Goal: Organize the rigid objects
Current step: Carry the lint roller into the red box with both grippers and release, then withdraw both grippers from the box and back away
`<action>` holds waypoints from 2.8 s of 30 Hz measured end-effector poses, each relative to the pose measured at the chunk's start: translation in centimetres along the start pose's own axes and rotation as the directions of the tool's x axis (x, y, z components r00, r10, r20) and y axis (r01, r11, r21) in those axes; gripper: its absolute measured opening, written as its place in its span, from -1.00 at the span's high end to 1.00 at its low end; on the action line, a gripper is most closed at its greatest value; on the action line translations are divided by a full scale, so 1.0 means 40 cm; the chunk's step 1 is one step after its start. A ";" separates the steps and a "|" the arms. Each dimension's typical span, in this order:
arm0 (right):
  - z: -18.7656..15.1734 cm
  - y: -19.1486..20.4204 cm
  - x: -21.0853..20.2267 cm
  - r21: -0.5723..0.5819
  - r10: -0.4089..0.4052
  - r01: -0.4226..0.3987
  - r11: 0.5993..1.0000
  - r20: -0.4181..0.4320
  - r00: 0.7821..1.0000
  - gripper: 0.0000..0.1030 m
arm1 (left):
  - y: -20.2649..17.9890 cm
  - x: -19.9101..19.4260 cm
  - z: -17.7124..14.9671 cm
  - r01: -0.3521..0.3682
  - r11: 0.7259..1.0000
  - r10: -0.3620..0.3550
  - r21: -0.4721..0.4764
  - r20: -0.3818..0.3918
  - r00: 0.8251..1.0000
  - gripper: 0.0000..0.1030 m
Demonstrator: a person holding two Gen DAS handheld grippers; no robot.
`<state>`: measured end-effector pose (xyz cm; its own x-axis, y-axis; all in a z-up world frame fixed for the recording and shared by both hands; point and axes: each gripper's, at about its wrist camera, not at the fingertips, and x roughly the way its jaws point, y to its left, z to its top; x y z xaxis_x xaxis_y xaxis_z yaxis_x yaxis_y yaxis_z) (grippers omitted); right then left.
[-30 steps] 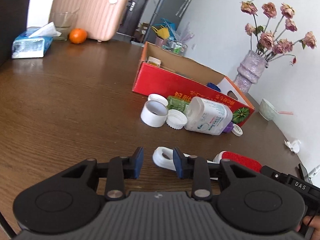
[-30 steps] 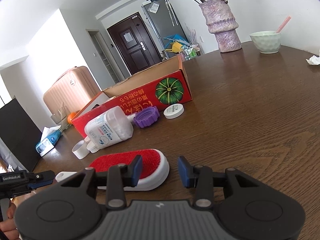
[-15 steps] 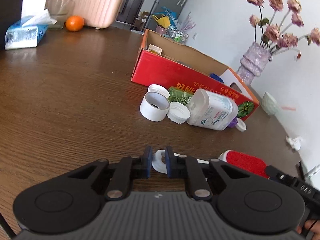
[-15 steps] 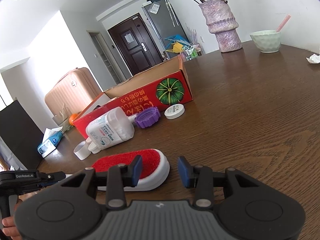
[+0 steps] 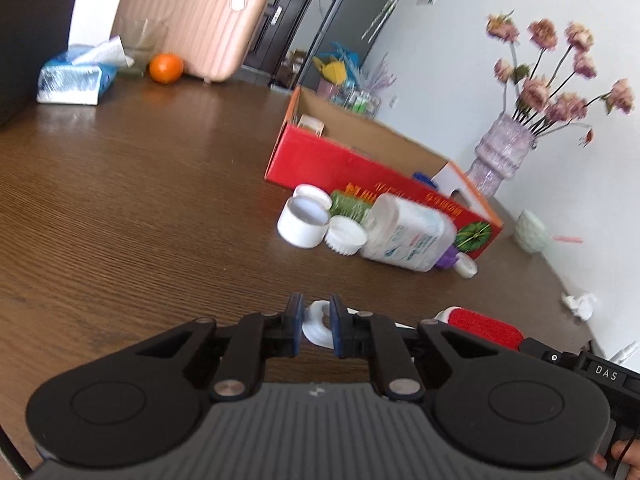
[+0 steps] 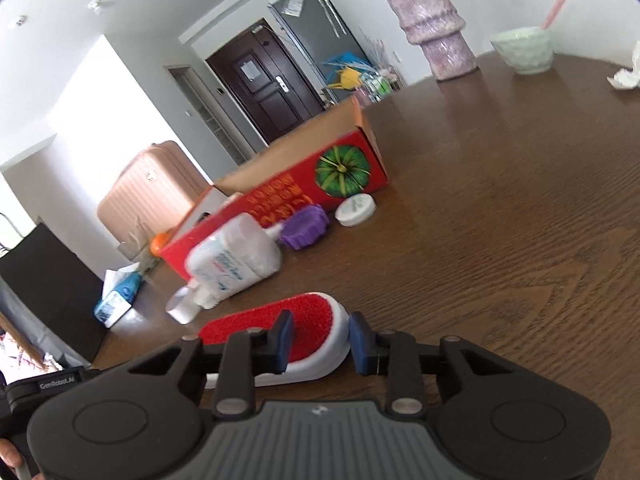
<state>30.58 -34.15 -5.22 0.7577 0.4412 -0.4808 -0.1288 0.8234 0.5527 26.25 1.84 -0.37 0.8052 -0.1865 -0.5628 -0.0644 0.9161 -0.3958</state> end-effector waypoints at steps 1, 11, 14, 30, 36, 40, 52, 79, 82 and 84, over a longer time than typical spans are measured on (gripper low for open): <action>0.000 0.006 -0.016 -0.008 0.006 -0.006 1.000 0.010 1.000 0.43 | -0.003 -0.020 -0.004 0.007 1.000 -0.007 0.000 0.013 1.000 0.74; -0.045 0.084 -0.219 -0.065 0.050 -0.042 0.997 0.130 0.990 0.43 | -0.045 -0.216 -0.047 0.045 0.996 -0.054 0.078 0.131 0.990 0.74; -0.042 0.091 -0.248 -0.067 0.061 -0.051 0.996 0.153 0.986 0.43 | -0.057 -0.238 -0.039 0.054 0.995 -0.066 0.080 0.157 0.985 0.74; 0.258 0.115 -0.044 -0.070 0.079 -0.067 0.995 0.198 0.977 0.43 | -0.130 0.022 0.311 0.082 0.984 -0.117 0.158 0.226 0.967 0.74; 0.393 0.099 0.172 -0.056 0.072 -0.065 0.996 0.136 0.988 0.43 | -0.091 0.217 0.425 0.059 0.988 -0.084 0.140 0.183 0.979 0.74; 0.423 0.079 0.309 -0.030 0.045 -0.043 0.999 0.068 0.997 0.43 | -0.062 0.329 0.439 0.014 0.990 -0.034 0.143 0.139 0.990 0.74; 0.362 0.078 0.427 -0.209 -0.074 0.080 0.975 0.036 0.997 0.76 | -0.023 0.427 0.385 0.007 0.972 -0.016 0.236 0.038 0.999 0.74; 0.205 0.298 -0.092 -0.519 0.015 0.286 0.806 0.500 0.866 -1.00 | -0.221 -0.132 0.171 -0.219 0.880 -0.043 0.421 0.530 0.847 -1.00; 0.168 0.309 -0.123 -0.523 0.011 0.274 0.807 0.478 0.878 -1.00 | -0.227 -0.163 0.140 -0.216 0.880 -0.046 0.423 0.527 0.849 -1.00; 0.146 0.310 -0.146 -0.511 0.021 0.254 0.821 0.473 0.881 -1.00 | -0.223 -0.183 0.124 -0.211 0.886 -0.047 0.414 0.533 0.845 -1.00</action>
<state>28.29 -28.60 8.40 0.9672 0.2374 -0.0902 -0.2397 0.9707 -0.0163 23.85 -3.22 10.89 0.9975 -0.0116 -0.0702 0.0165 0.9975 0.0687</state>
